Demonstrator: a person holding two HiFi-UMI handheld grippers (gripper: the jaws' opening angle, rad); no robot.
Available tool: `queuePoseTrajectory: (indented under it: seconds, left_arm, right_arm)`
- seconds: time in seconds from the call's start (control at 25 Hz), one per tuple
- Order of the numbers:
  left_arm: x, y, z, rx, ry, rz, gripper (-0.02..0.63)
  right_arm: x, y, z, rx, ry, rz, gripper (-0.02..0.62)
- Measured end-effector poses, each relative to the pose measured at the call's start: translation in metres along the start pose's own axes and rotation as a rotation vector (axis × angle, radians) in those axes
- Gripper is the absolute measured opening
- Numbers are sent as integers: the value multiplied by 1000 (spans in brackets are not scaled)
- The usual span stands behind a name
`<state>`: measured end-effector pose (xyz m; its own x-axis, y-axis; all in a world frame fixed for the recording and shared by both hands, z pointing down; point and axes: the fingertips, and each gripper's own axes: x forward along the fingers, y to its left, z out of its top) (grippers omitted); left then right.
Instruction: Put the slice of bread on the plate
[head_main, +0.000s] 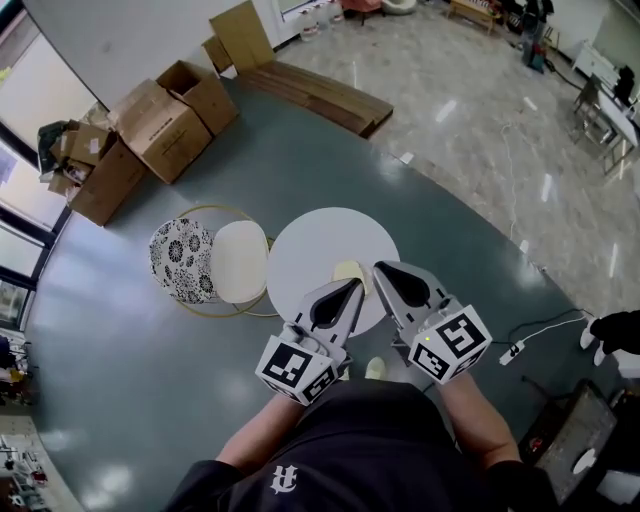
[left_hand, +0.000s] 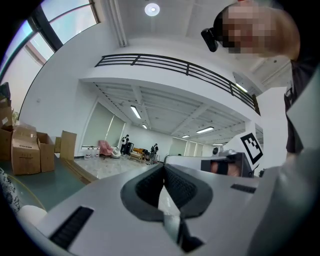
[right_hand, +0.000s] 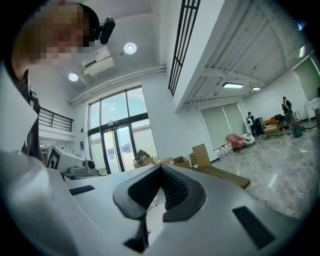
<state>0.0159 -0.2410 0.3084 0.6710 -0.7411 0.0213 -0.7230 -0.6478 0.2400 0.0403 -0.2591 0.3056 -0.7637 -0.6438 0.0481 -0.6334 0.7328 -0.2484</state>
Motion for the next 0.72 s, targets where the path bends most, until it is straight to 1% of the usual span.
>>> queuePoseTrajectory:
  seconds: [0.28, 0.72]
  left_arm:
    - [3, -1, 5, -6, -10, 7, 6]
    - [0, -5, -1, 6, -7, 11, 8]
  right_arm:
    - [-3, 0, 2, -8, -1, 0, 6]
    - [-10, 2, -2, -2, 10, -4, 6]
